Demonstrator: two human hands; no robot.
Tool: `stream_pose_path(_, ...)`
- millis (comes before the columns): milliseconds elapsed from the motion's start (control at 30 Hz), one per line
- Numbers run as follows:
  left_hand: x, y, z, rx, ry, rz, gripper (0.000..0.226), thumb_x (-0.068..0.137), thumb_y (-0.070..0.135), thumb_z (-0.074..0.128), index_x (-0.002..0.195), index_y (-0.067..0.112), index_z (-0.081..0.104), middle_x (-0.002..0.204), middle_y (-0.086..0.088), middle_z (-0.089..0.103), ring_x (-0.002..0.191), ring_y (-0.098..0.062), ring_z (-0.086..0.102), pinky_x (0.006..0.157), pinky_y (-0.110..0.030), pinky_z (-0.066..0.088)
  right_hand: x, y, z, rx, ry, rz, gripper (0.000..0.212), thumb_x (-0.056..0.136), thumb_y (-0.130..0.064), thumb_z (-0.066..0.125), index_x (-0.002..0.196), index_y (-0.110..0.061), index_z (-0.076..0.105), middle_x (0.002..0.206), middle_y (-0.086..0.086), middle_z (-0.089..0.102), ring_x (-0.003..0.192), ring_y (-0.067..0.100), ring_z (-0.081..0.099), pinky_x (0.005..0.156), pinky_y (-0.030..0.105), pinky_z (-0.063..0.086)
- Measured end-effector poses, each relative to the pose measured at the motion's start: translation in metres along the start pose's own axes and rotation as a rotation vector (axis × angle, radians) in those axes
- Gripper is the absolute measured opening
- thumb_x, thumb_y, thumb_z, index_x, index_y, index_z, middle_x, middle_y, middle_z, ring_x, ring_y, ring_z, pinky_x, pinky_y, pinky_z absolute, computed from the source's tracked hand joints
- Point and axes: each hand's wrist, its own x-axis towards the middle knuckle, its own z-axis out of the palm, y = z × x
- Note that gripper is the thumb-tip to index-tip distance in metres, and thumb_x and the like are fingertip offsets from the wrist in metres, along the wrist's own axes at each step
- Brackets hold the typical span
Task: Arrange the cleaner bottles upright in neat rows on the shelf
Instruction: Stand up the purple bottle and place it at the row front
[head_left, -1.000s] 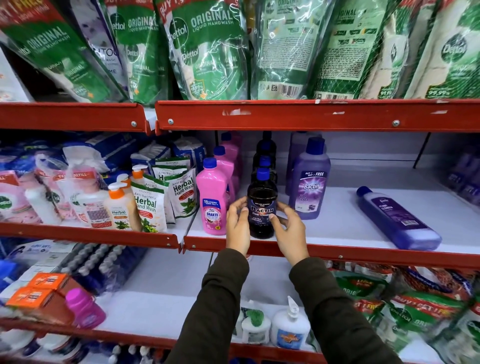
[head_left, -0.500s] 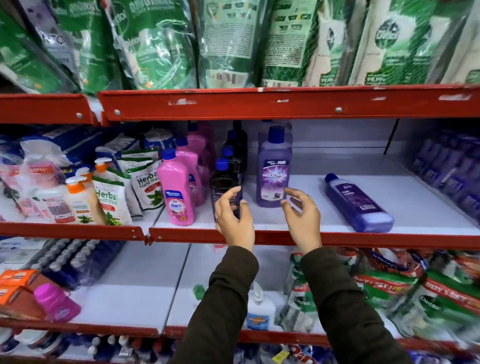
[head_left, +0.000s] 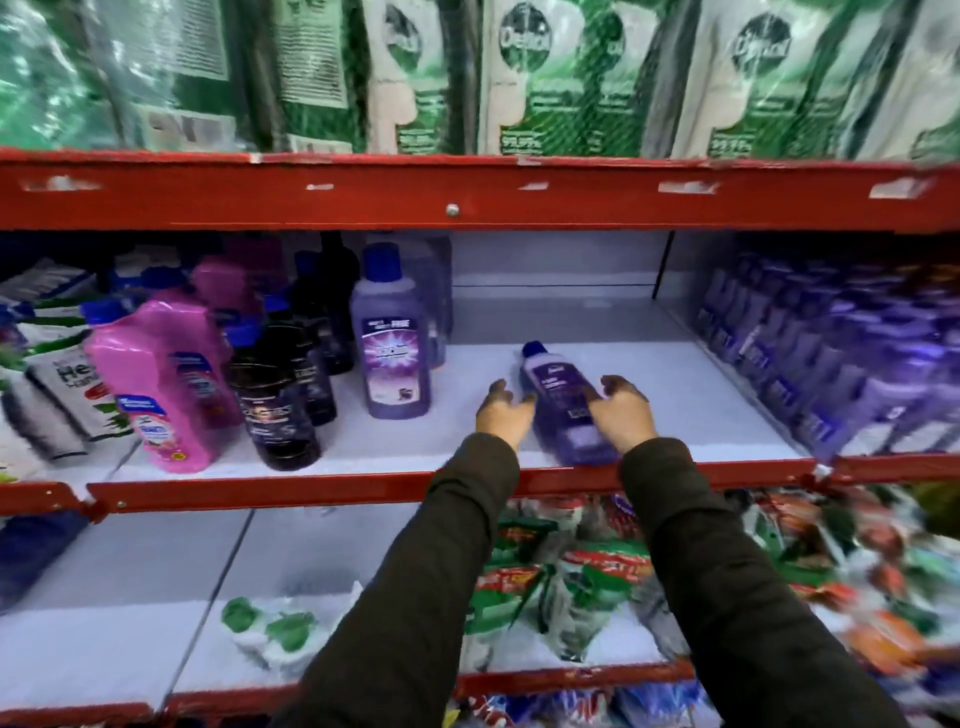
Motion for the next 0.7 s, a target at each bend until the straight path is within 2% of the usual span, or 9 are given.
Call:
stream_pose_path(67,0.022,-0.003,0.015,0.069,-0.030,-0.099,0.053,0.088,0.034,0.064,0.128,0.000,0.057,0.133,-0.022,0.063,0.120,-0.037,0.062,0.105,-0.044,0.049,0.018,0.007,-0.007,-0.026,-0.110,0.065,0.051,0.096,-0.035,0.056,0.133,0.000,0.058,0.138,0.023,0.060,0.127,0.037,0.057,0.110,0.039,0.042)
stream_pose_path(133,0.039,-0.004,0.023,0.038,-0.035,-0.143,0.054,0.080,0.039,0.067,0.116,-0.002,0.065,0.120,-0.024,0.070,0.106,-0.039,0.069,0.097,-0.047,0.056,0.028,0.008,-0.011,-0.011,-0.201,0.070,0.053,0.095,-0.045,0.054,0.121,-0.001,0.066,0.125,0.021,0.069,0.113,0.038,0.064,0.103,0.043,0.048)
stream_pose_path(233,0.043,0.001,0.027,-0.045,-0.019,-0.171,0.053,0.074,0.032,0.074,0.113,0.000,0.060,0.115,-0.025,0.070,0.098,-0.038,0.072,0.093,-0.048,0.058,0.034,0.010,-0.011,0.001,-0.243,0.039,0.056,0.095,-0.051,0.051,0.114,-0.001,0.069,0.116,0.021,0.071,0.106,0.038,0.066,0.095,0.040,0.051)
stream_pose_path(333,0.020,0.018,0.024,-0.093,-0.031,-0.176,0.044,0.081,0.024,0.072,0.118,0.002,0.061,0.118,-0.023,0.070,0.100,-0.037,0.071,0.095,-0.048,0.057,0.036,0.015,-0.008,0.119,-0.226,0.049,0.054,0.093,-0.048,0.057,0.118,0.000,0.068,0.118,0.020,0.071,0.099,0.035,0.067,0.086,0.035,0.051)
stream_pose_path(433,0.002,0.032,0.020,-0.179,-0.020,-0.124,0.033,0.088,0.015,0.067,0.119,0.006,0.065,0.122,-0.020,0.069,0.109,-0.038,0.068,0.100,-0.048,0.054,0.031,0.015,-0.006,0.388,-0.173,0.057,0.050,0.091,-0.037,0.066,0.122,0.002,0.065,0.120,0.022,0.070,0.093,0.032,0.067,0.082,0.033,0.054)
stream_pose_path(533,-0.011,0.041,0.013,-0.294,-0.005,-0.021,0.036,0.089,0.009,0.067,0.125,0.008,0.061,0.129,-0.014,0.066,0.108,-0.035,0.066,0.099,-0.044,0.054,0.019,0.006,-0.009,0.572,-0.137,-0.003,0.045,0.090,-0.027,0.070,0.125,0.000,0.061,0.123,0.019,0.069,0.093,0.028,0.067,0.072,0.028,0.055)
stream_pose_path(600,-0.020,0.043,0.003,-0.336,0.002,0.072,0.037,0.090,0.004,0.064,0.127,0.010,0.060,0.130,-0.007,0.064,0.100,-0.025,0.063,0.092,-0.038,0.054,0.011,-0.003,-0.012,0.630,-0.127,-0.055,0.045,0.088,-0.022,0.072,0.126,-0.002,0.060,0.124,0.016,0.068,0.101,0.029,0.068,0.072,0.026,0.056)
stream_pose_path(700,-0.034,0.043,-0.021,-0.320,0.010,0.212,0.040,0.093,0.006,0.062,0.131,0.014,0.057,0.112,0.008,0.064,0.088,-0.008,0.062,0.071,-0.020,0.057,-0.004,-0.018,-0.011,0.679,-0.149,-0.101,0.048,0.085,-0.019,0.075,0.128,-0.007,0.057,0.126,0.014,0.067,0.111,0.031,0.067,0.081,0.034,0.059)
